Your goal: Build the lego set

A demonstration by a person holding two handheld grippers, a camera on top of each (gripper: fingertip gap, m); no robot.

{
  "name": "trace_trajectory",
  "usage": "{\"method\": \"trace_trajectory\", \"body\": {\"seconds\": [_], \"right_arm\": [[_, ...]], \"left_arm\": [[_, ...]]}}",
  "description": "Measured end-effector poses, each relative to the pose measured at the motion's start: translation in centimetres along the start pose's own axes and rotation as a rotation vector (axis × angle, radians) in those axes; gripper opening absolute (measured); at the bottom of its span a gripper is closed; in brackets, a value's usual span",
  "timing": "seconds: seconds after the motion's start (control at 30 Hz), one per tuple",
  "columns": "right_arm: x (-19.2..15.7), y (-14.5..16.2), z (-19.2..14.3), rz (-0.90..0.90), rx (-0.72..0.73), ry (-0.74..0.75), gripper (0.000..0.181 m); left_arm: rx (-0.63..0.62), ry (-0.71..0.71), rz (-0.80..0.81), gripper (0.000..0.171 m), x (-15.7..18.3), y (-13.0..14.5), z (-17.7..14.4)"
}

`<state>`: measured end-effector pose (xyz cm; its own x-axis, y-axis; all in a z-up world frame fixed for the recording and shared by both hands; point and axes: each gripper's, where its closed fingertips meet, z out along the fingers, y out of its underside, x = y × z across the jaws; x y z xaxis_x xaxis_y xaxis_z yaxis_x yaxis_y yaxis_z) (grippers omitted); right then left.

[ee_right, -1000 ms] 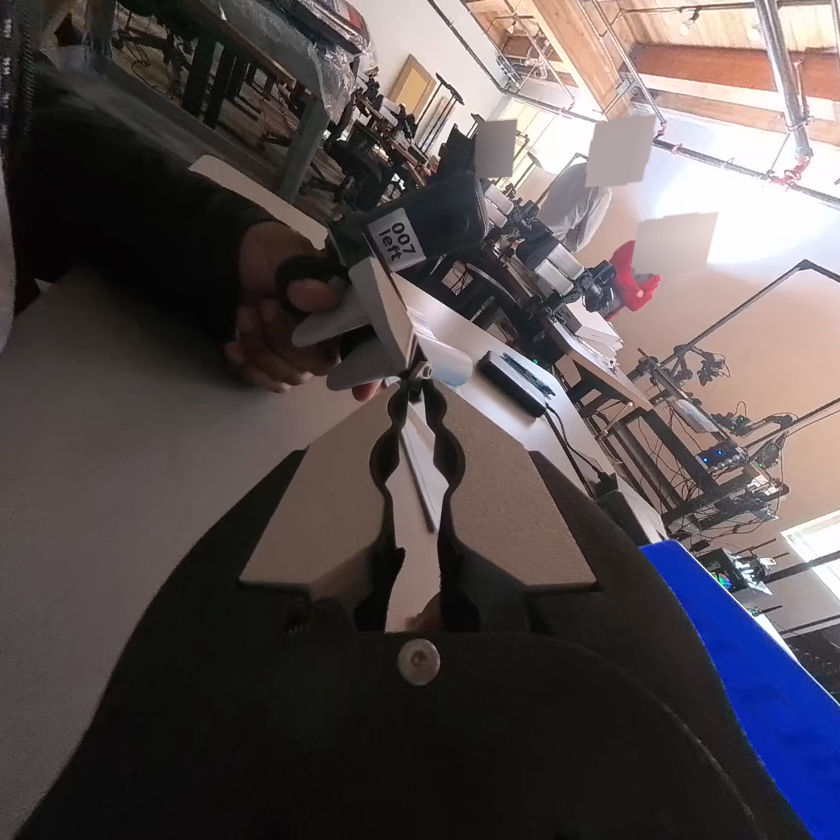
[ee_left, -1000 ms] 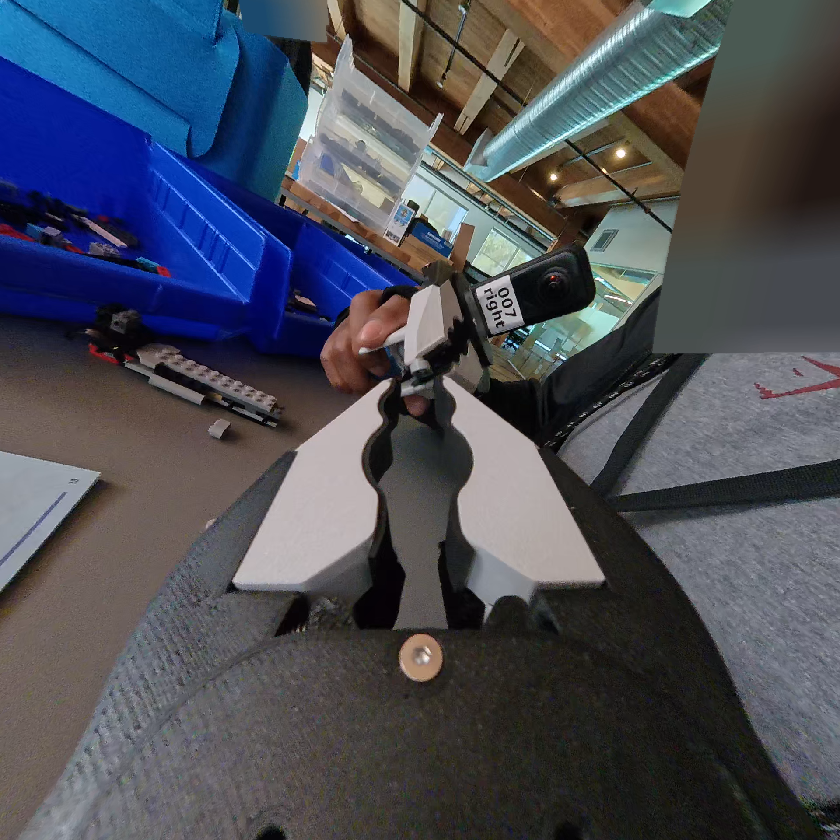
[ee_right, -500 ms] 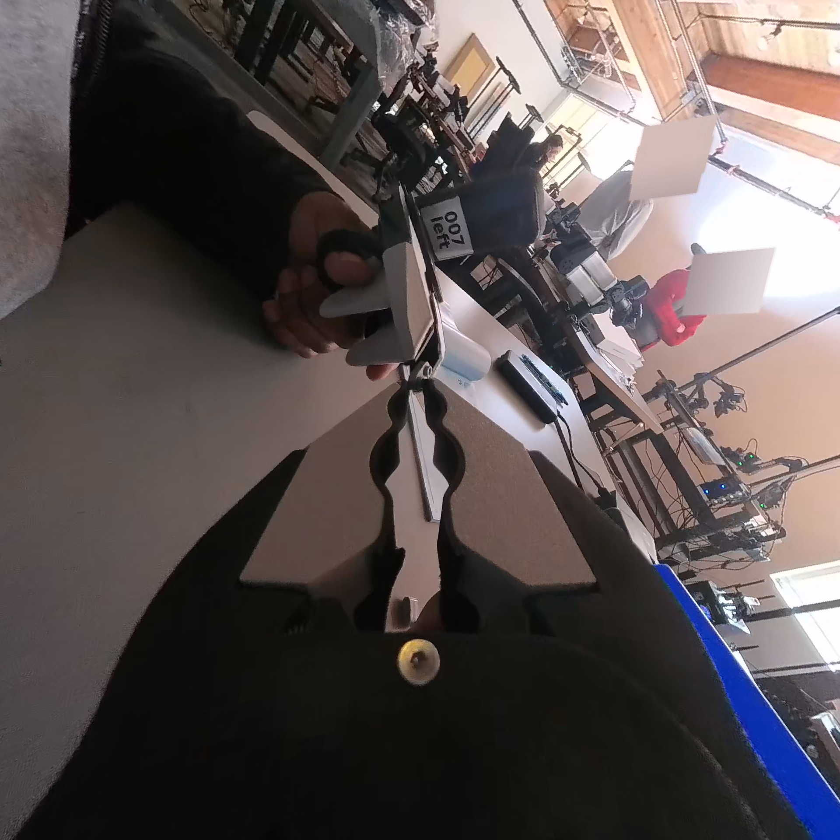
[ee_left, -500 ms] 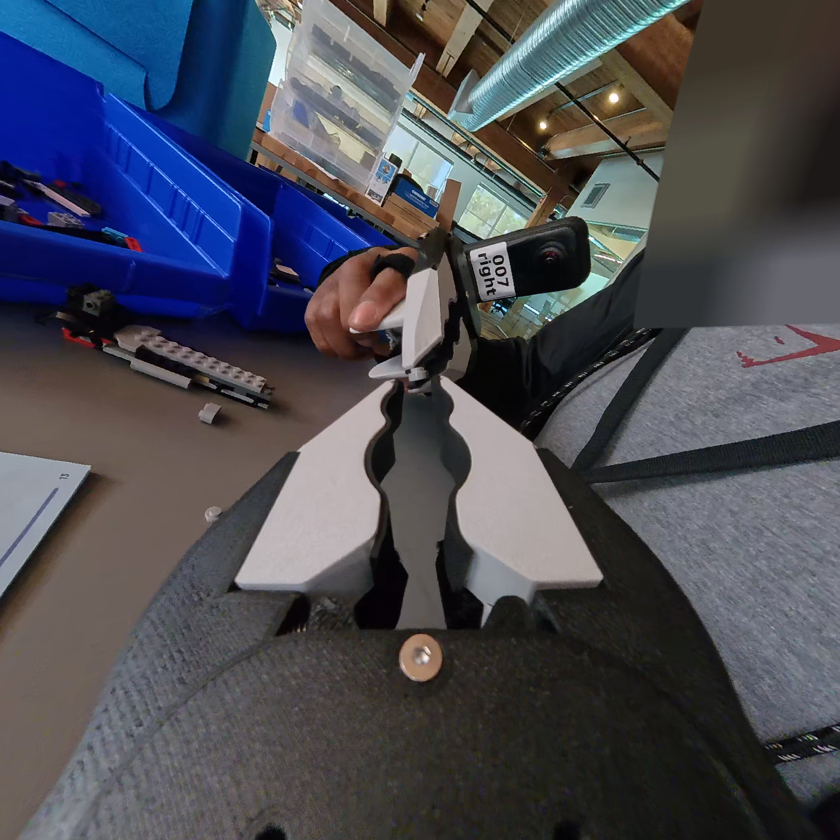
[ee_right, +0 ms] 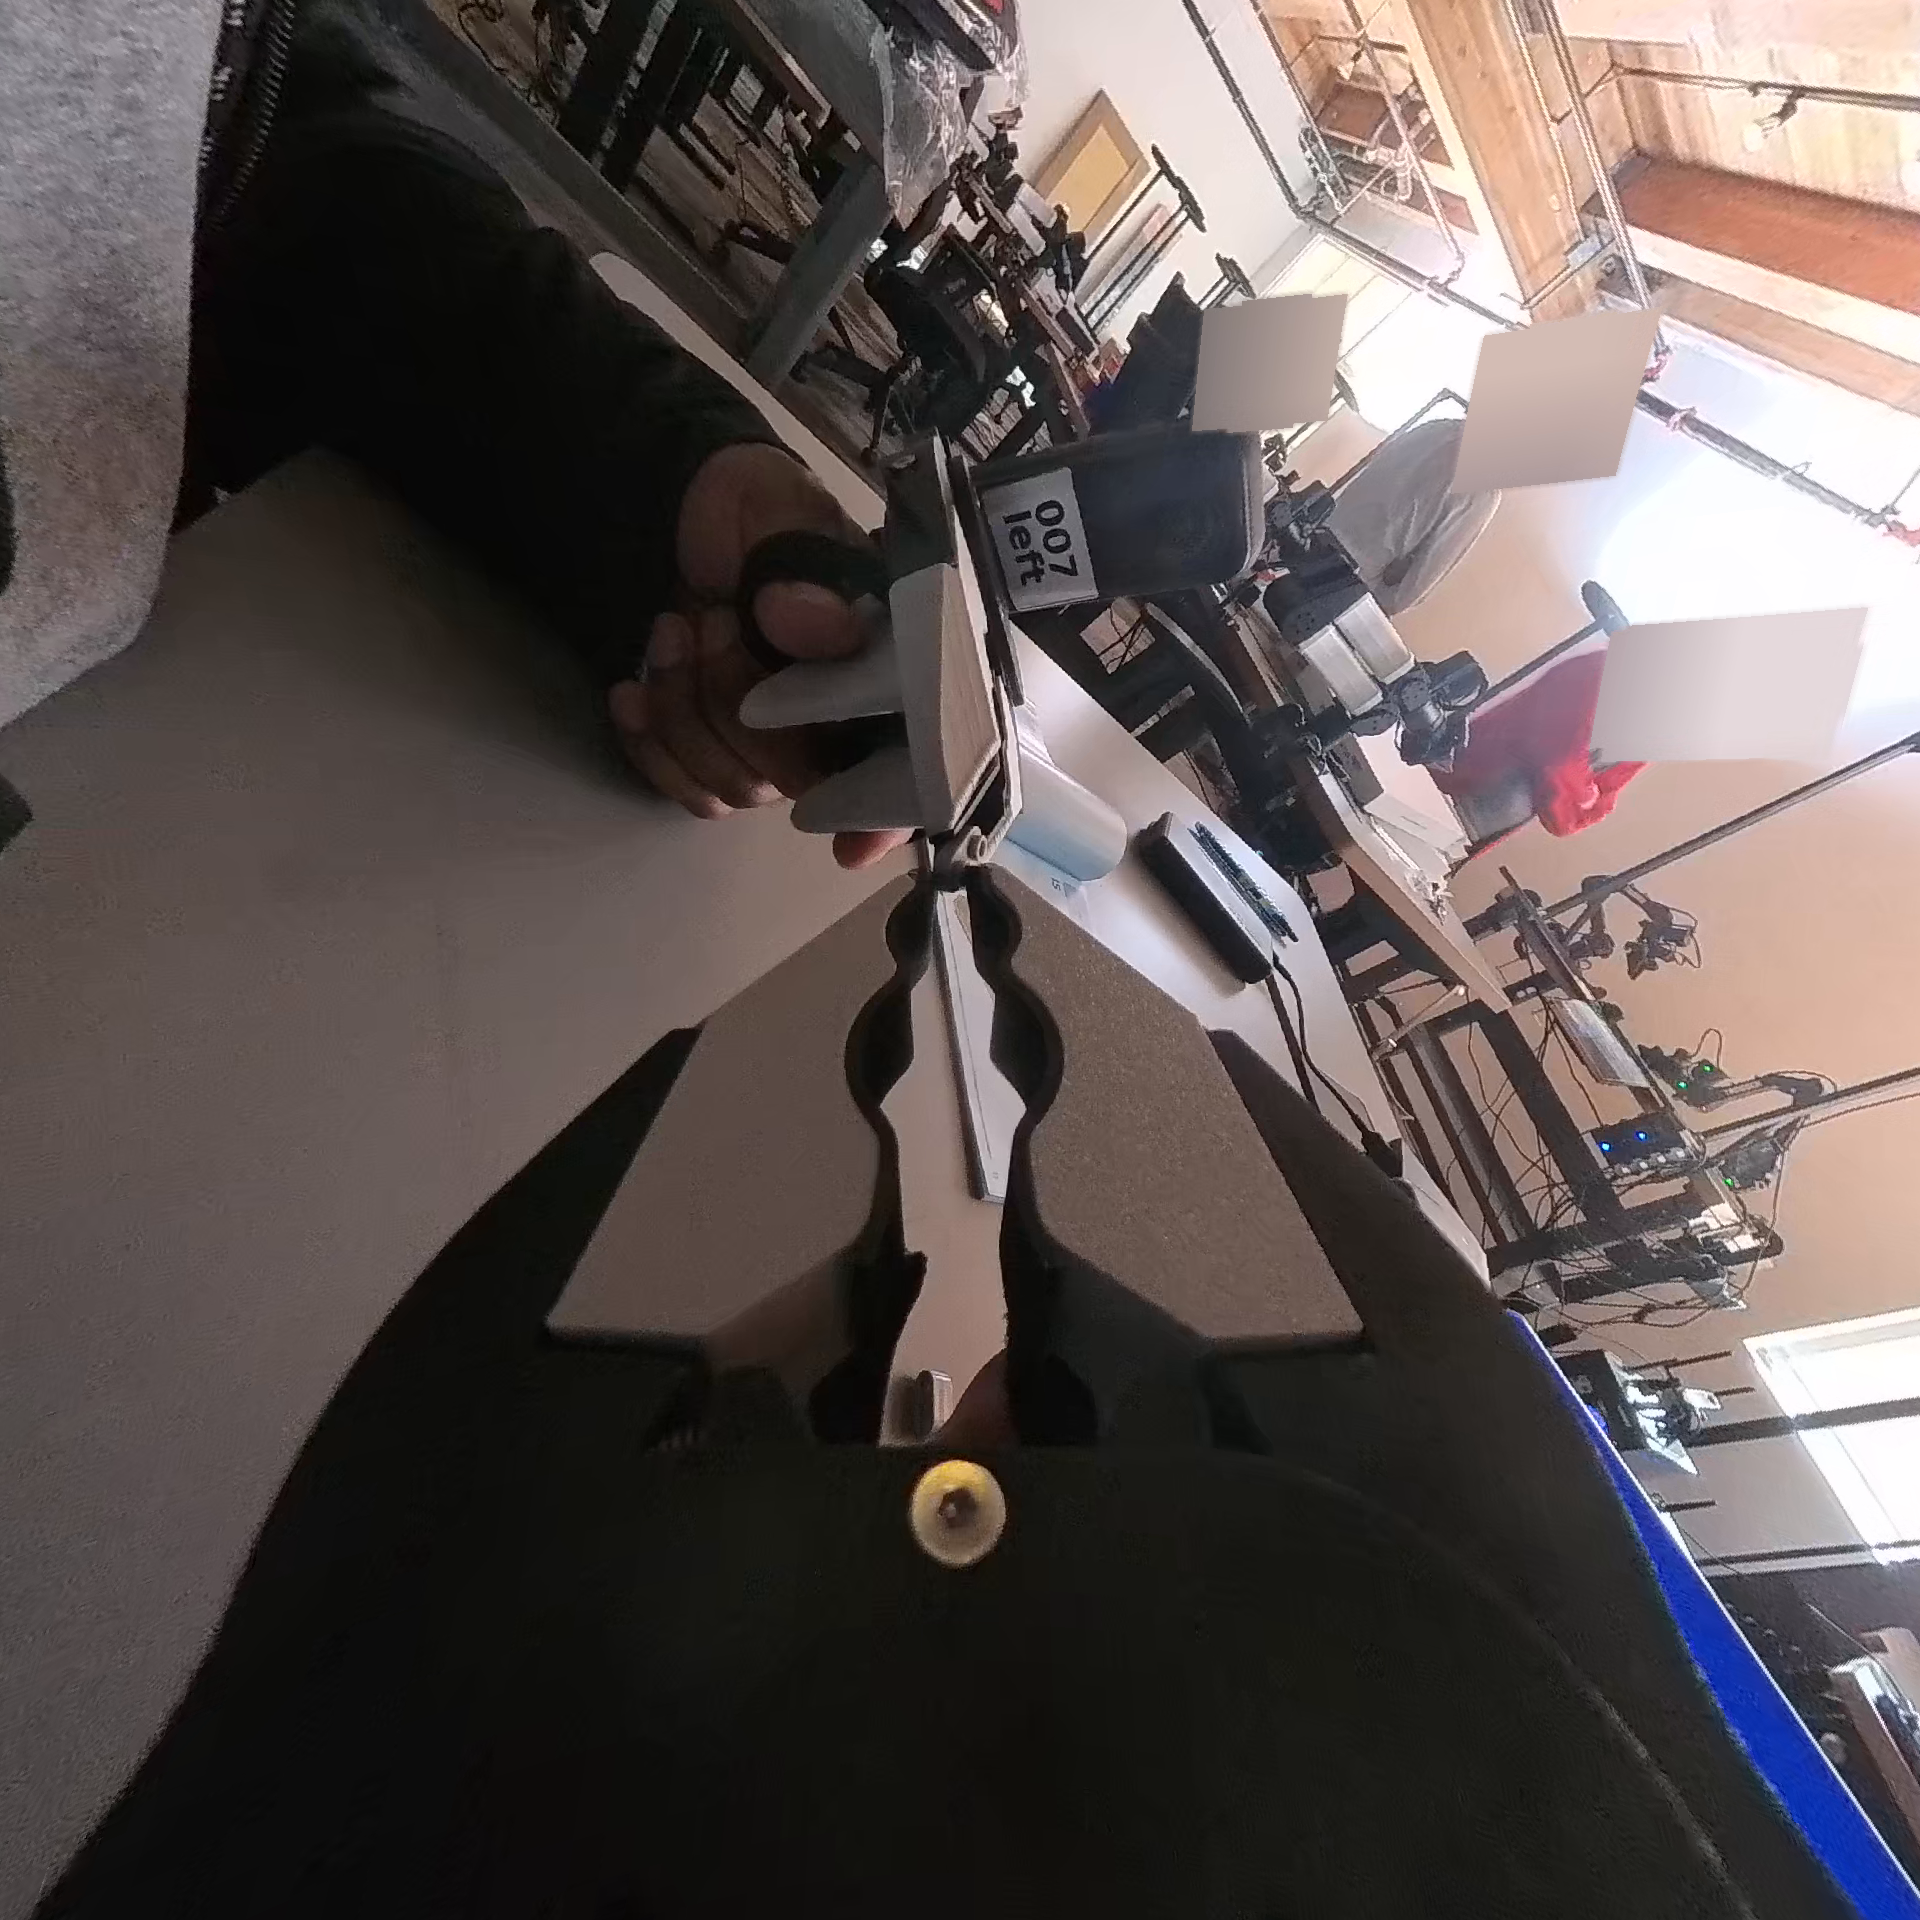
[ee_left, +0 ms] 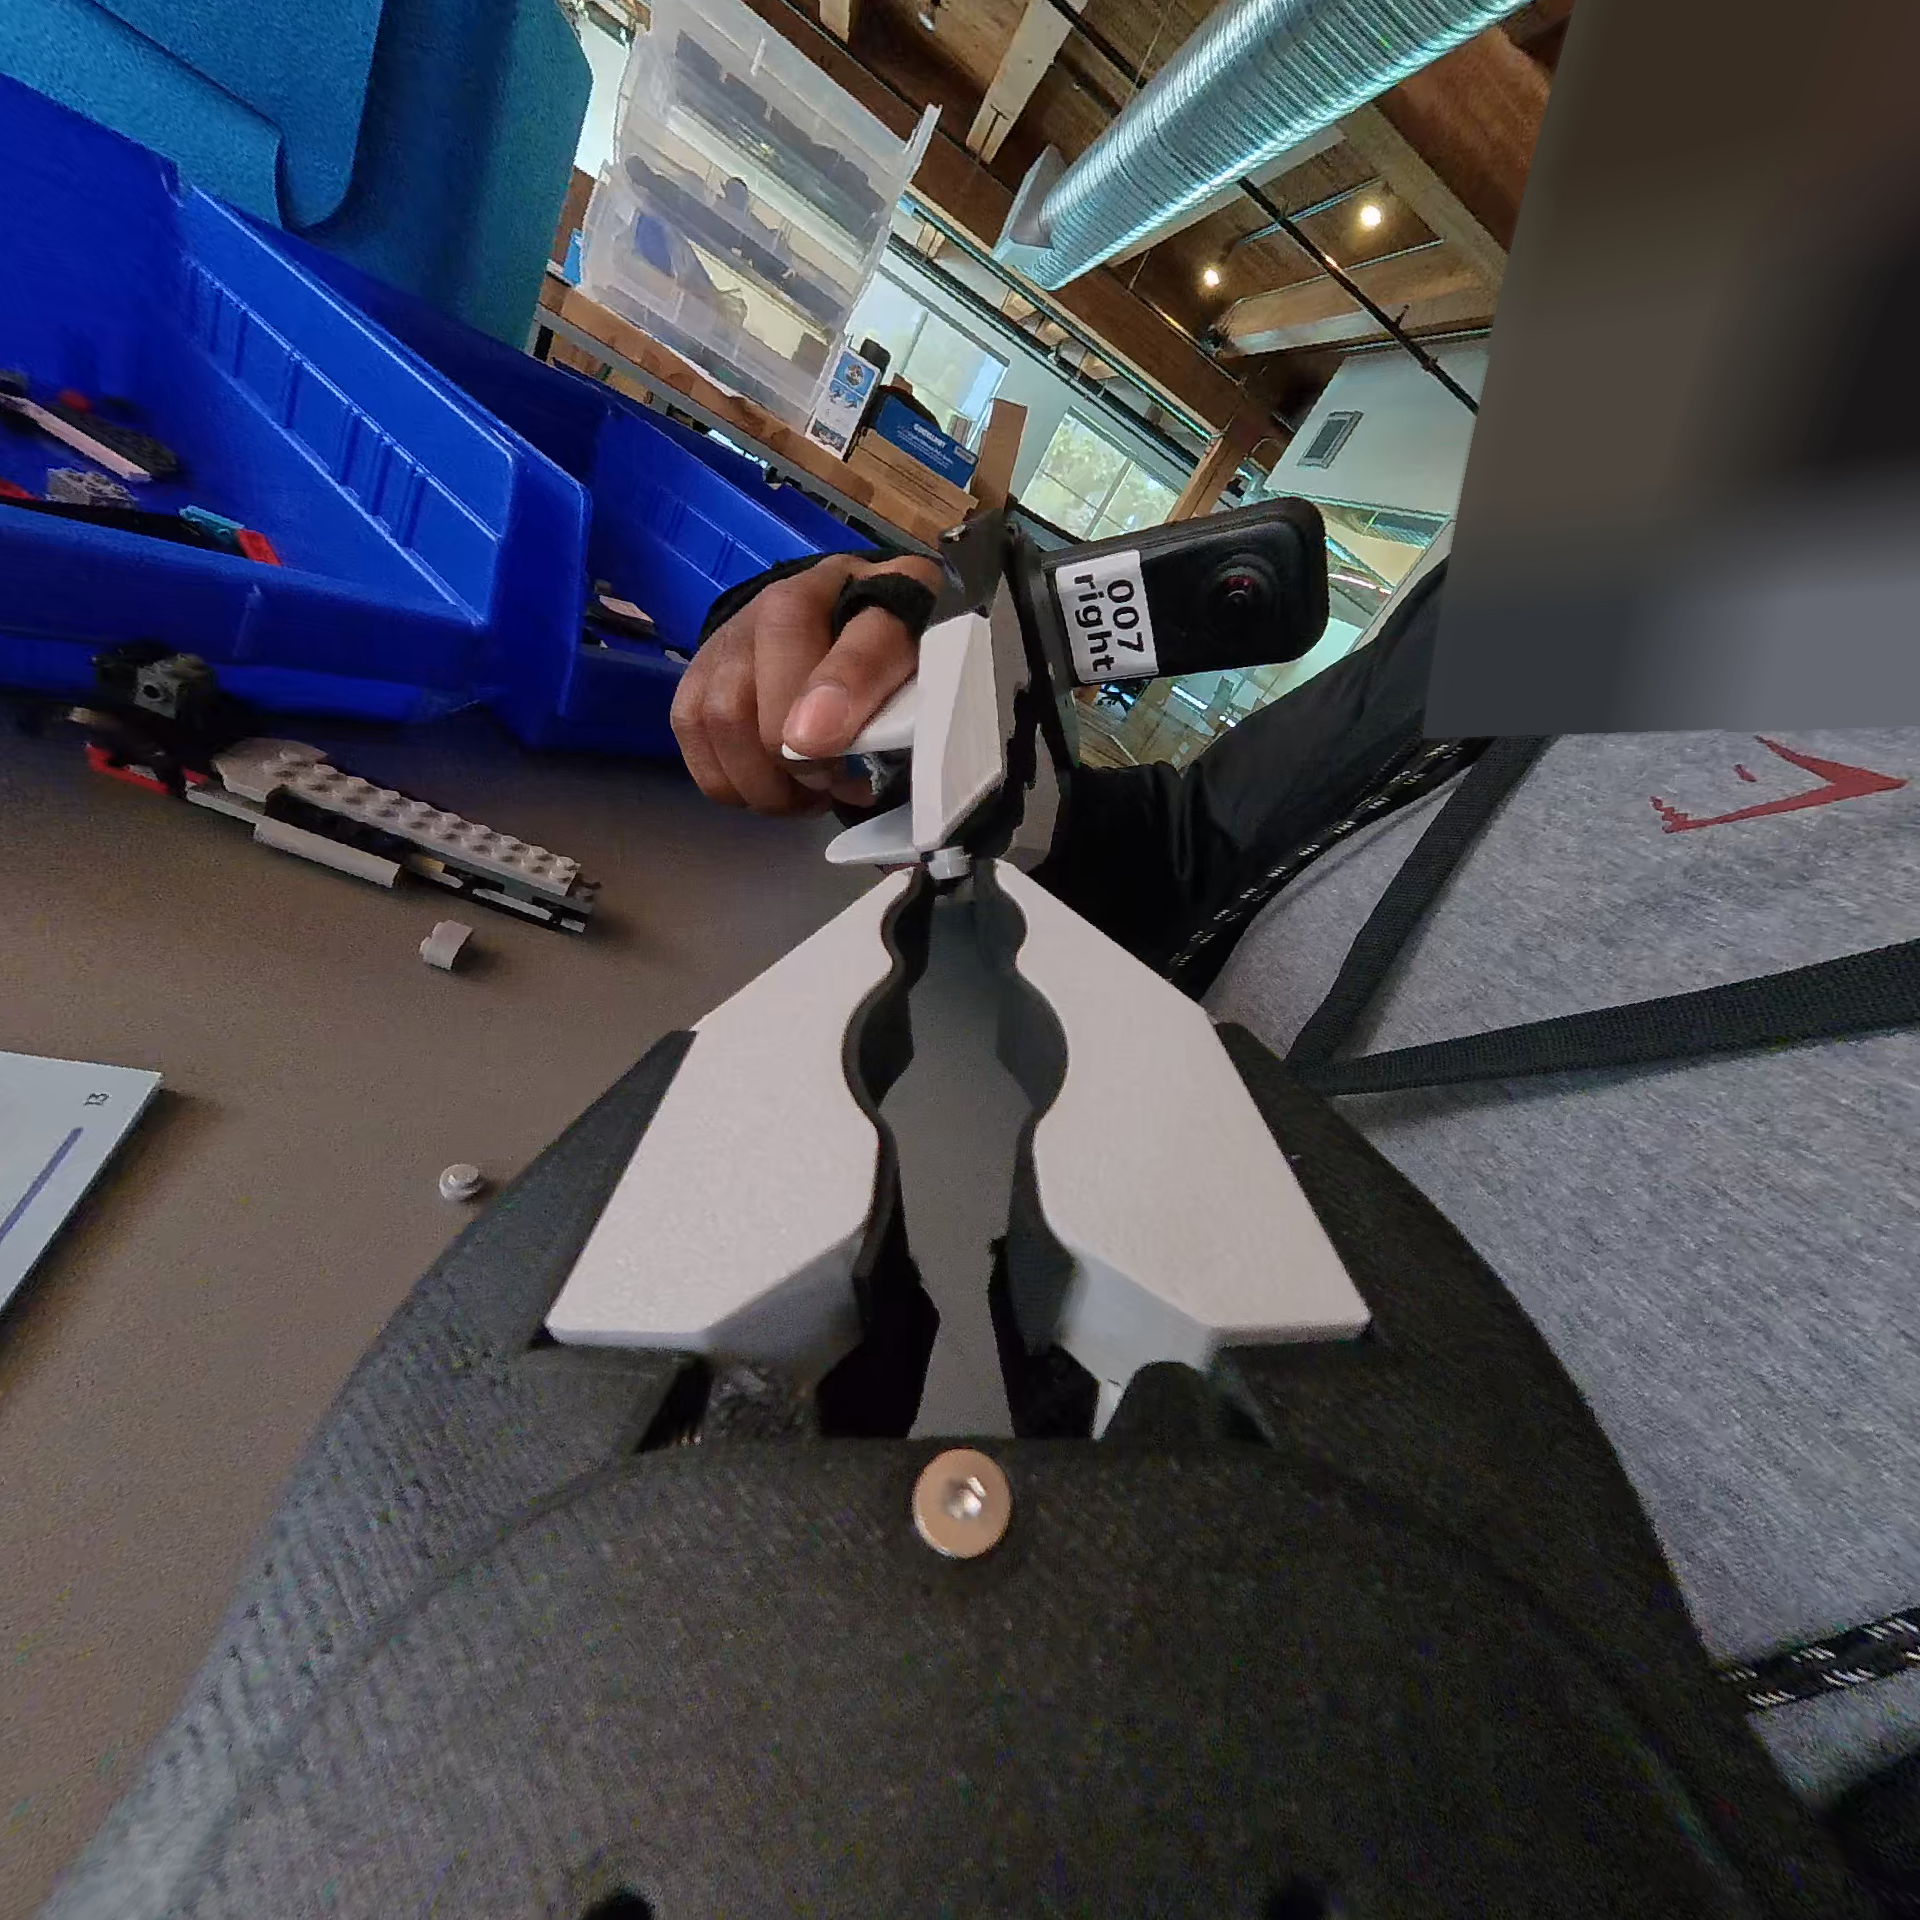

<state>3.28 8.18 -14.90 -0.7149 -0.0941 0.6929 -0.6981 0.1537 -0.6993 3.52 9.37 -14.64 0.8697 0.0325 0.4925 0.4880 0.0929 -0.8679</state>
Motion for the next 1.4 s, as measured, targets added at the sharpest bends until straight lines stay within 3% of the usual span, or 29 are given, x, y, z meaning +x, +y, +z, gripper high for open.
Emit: {"method": "trace_trajectory", "body": {"seconds": [0.33, 0.57, 0.73, 1.03, 1.2, 1.4], "right_arm": [[0.2, 0.0, 0.1, 0.028, 0.004, 0.011, 0.009], [0.7, 1.5, -1.3, 0.342, -0.010, -0.030, 0.036], [-3.0, 6.3, -2.7, 0.486, -0.243, -0.191, 0.033], [-6.3, 9.1, -1.8, 0.505, -0.457, -0.374, 0.023], [-6.5, 9.0, -1.6, 0.547, -0.471, -0.401, 0.011], [-5.6, 8.2, -1.3, 0.568, -0.421, -0.377, 0.009]], "left_arm": [[0.015, -0.001, 0.003, 0.008, 0.0, -0.2, -0.1], [0.064, -0.065, 0.074, 0.008, -0.3, -1.0, -0.9], [0.057, -0.147, 0.142, 0.008, -1.0, -1.1, -1.6], [0.045, -0.157, 0.162, 0.008, -0.8, -0.9, -1.5], [0.063, -0.176, 0.176, 0.008, -0.7, -1.1, -1.9], [0.090, -0.195, 0.190, 0.008, -0.8, -1.4, -2.1]]}}
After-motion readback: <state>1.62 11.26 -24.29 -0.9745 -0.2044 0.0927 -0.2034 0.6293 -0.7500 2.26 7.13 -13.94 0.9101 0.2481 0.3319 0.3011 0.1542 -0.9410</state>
